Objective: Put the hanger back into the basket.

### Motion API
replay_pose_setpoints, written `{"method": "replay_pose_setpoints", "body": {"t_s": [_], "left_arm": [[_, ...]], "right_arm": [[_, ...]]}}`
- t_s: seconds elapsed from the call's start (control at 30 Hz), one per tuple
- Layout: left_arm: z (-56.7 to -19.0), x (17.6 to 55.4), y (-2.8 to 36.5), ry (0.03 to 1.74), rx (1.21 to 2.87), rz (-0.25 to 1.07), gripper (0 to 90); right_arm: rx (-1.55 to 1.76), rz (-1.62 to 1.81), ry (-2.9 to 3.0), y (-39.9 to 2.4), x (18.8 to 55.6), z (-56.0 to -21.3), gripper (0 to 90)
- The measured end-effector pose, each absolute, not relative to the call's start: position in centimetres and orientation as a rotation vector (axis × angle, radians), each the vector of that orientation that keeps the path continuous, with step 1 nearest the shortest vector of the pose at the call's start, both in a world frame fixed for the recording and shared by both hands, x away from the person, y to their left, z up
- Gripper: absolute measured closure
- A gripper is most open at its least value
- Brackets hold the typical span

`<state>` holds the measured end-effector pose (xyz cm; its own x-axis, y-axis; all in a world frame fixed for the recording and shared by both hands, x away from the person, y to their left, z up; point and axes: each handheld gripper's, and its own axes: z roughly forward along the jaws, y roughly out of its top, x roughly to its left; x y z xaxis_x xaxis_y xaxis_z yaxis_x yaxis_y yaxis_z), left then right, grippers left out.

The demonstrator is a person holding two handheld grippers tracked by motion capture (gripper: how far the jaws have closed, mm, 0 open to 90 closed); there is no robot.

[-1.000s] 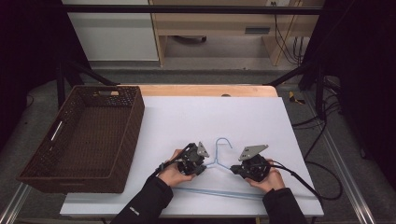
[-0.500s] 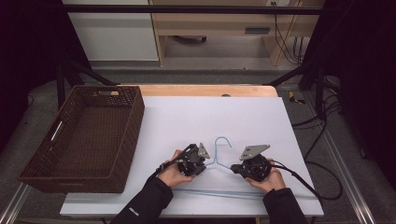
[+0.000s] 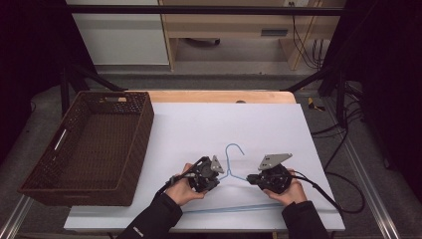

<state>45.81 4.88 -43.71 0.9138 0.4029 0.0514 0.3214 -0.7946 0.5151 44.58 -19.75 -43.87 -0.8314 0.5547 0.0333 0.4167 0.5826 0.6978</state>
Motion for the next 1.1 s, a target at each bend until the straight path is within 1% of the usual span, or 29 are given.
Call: {"method": "replay_pose_setpoints", "body": {"t_s": [0.07,0.13,0.27,0.57,0.6,0.63,0.67,0.77,0.93,1.1], "left_arm": [[-43.6,45.5,5.0,0.531,2.554,0.217,86.9],[-43.3,45.3,5.1,0.540,2.545,0.205,86.9],[-42.9,44.9,5.2,0.551,2.515,0.217,87.0],[-41.1,44.1,6.4,0.593,2.433,0.264,87.1],[-41.1,44.1,6.4,0.593,2.433,0.264,87.1],[-40.6,43.9,6.8,0.602,2.416,0.276,87.1],[-40.4,43.8,7.0,0.604,2.411,0.287,87.1],[-40.1,43.7,7.4,0.616,2.396,0.298,87.1],[-39.4,43.7,8.4,0.648,2.357,0.328,87.1],[-39.0,43.9,9.1,0.683,2.332,0.348,87.1]], "right_arm": [[0.819,1.122,2.615,-19.9,44.5,-43.5,88.0],[0.828,1.170,2.594,-20.2,44.3,-43.0,85.4],[0.824,1.222,2.560,-20.7,44.1,-42.3,83.5],[0.923,1.283,2.380,-22.0,43.7,-41.0,63.8],[0.923,1.283,2.380,-22.0,43.7,-41.0,63.8],[0.940,1.299,2.335,-22.2,43.7,-40.7,59.1],[0.948,1.311,2.314,-22.3,43.6,-40.5,56.6],[0.972,1.332,2.274,-22.8,43.4,-40.2,51.6],[1.043,1.353,2.189,-23.9,43.2,-39.7,38.1],[1.105,1.377,2.107,-25.0,43.2,-39.6,27.5]]}}
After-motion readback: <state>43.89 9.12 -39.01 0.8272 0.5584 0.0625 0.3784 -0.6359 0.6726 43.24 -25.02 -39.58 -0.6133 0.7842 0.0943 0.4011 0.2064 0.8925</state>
